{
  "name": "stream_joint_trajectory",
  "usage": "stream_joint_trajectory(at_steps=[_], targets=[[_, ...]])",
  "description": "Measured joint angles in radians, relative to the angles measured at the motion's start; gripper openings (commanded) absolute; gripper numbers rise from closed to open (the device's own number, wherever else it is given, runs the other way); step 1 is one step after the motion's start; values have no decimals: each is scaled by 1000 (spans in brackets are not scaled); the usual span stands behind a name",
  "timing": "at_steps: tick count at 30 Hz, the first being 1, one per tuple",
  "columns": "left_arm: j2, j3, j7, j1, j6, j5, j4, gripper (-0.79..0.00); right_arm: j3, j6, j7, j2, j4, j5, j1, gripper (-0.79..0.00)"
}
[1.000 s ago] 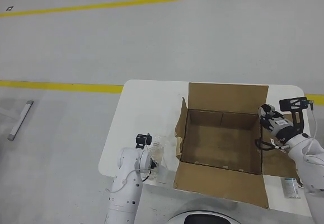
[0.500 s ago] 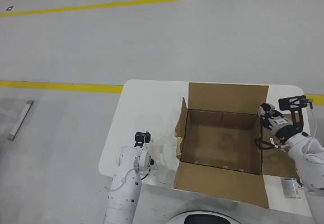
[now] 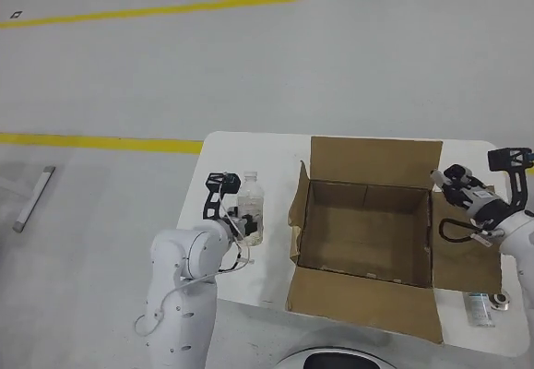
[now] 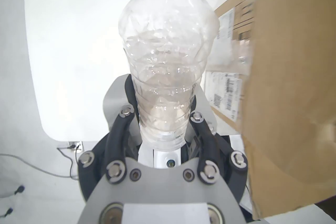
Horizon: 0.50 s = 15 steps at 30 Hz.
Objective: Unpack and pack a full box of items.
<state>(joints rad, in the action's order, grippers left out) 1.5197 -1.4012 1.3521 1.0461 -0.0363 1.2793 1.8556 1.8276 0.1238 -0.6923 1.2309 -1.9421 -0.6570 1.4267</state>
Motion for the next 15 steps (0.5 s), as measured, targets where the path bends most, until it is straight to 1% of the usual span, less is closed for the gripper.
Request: stream_joint_trajectory(at_steps=[3,8,10,13,15], targets=[[4,28,-14,-43,28,-55,38,-785,53,11,-16,-6,18,63,5,0],[13,103,-76,-108,53,-113,83,-785,115,9,-15,-14,26,88,32,0],[15,128,-81,-129,51,-137,92,-785,131,8,-14,-16,29,97,43,0],[19,171,-53,-164,46,-197,88,-785,160,15,-15,-20,39,121,59,0],[25,198,-11,-201,87,-257,62,-785,177,7,-22,-23,54,152,64,0]])
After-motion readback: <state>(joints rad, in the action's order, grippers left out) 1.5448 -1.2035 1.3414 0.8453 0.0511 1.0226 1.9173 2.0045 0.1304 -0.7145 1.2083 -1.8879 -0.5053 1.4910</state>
